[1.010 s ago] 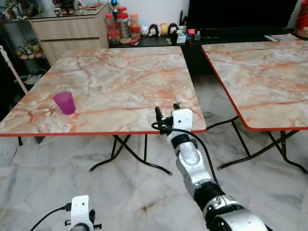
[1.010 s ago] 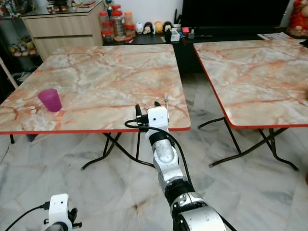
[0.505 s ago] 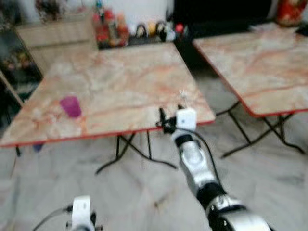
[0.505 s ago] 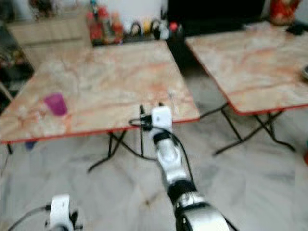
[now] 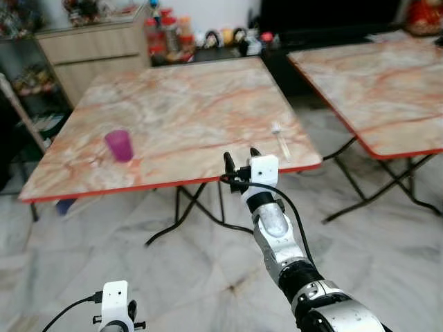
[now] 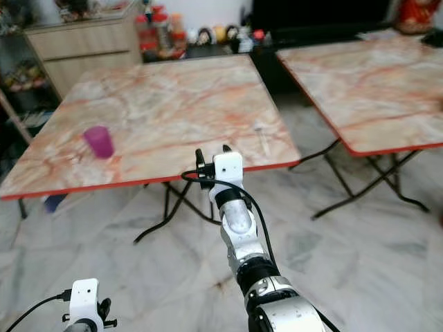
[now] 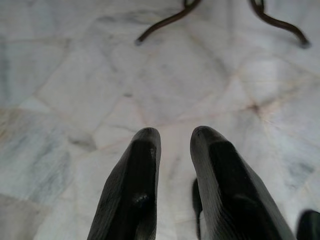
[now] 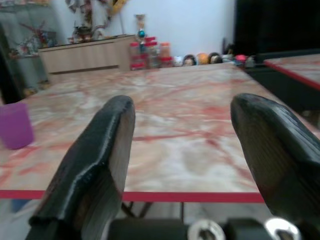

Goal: Setting the table

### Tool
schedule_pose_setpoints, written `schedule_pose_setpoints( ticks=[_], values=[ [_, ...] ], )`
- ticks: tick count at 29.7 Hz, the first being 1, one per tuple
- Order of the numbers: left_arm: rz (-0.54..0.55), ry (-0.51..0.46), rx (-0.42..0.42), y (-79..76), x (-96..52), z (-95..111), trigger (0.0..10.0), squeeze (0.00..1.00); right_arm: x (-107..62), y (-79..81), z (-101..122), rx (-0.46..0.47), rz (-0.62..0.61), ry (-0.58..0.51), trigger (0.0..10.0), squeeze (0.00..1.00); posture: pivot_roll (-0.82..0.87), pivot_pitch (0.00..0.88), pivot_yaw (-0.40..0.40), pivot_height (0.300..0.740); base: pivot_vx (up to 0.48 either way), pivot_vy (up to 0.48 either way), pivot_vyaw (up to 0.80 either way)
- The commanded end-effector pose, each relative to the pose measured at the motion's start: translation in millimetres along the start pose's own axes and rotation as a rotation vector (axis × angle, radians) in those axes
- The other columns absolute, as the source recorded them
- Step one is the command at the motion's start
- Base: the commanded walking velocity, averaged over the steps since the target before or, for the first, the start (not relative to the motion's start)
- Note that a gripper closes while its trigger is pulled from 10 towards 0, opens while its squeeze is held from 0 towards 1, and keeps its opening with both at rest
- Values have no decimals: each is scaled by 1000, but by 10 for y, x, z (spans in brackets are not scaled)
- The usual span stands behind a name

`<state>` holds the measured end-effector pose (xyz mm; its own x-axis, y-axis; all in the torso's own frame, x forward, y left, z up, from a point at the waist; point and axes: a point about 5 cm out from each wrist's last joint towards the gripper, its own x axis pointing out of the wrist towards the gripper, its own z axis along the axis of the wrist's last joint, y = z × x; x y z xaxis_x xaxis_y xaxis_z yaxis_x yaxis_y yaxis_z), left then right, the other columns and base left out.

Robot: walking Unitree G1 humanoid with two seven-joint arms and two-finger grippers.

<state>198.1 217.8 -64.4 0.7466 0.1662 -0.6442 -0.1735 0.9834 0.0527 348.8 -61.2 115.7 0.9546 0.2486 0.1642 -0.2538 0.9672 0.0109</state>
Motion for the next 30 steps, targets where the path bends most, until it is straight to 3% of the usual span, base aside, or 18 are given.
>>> schedule_pose_setpoints(
  ticks=[1, 25, 30],
  values=[
    [10, 9, 5, 35, -5, -15, 10000, 0, 17, 48, 32, 2, 11, -15, 10000, 0, 60, 0, 67, 728, 266, 0, 0],
    [-2, 15, 10, -10, -11, -38, 10000, 0, 18, 6, 18, 19, -13, 2, 10000, 0, 62, 0, 56, 728, 272, 0, -88],
    [-4, 14, 9, -31, -9, -37, 10000, 0, 12, -13, 23, 24, -15, -8, 10000, 0, 56, 0, 54, 728, 273, 0, -715]
  ],
)
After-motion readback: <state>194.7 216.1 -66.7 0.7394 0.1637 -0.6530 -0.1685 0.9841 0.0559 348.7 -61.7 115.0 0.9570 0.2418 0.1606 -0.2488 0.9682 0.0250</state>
